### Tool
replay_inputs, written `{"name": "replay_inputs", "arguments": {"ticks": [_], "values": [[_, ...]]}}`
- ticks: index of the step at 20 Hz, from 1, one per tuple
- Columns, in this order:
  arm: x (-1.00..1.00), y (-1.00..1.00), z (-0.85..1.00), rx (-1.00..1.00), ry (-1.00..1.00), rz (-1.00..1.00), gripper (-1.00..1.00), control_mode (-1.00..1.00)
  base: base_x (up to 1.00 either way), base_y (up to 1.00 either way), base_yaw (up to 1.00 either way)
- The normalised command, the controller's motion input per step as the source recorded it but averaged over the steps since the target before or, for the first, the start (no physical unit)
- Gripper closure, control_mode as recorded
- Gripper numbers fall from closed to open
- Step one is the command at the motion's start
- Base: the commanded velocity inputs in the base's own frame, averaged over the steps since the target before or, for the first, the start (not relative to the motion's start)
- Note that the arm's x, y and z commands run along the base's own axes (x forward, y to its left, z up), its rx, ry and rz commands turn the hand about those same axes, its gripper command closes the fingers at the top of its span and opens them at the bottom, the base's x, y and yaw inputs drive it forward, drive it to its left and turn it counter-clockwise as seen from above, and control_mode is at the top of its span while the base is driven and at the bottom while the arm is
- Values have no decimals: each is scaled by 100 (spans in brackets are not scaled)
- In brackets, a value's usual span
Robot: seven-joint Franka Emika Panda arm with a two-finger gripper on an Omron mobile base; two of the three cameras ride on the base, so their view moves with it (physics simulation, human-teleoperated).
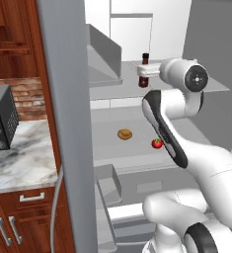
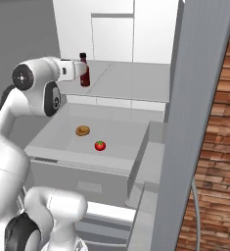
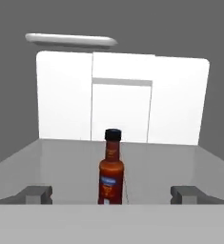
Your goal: Place the condiment bottle and condiment bottle from the counter to the top shelf of the fridge. If the existing items in the fridge are on the top shelf, move them to other shelves.
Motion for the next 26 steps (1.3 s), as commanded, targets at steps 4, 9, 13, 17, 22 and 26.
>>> {"name": "replay_inputs", "arguments": {"ticks": [4,9,13,17,22,26], "values": [[-100,-4,29,0,-15,10,-100,-100,0,0,0],[-100,-5,7,0,-2,9,-100,-100,0,0,0],[-100,0,-33,-1,12,10,-100,-100,0,0,0],[-100,0,-45,-8,24,4,-100,-100,0,0,0],[-93,0,-9,-18,50,0,-100,-100,0,0,0],[-18,3,0,-9,23,0,-100,-100,0,0,0]]}}
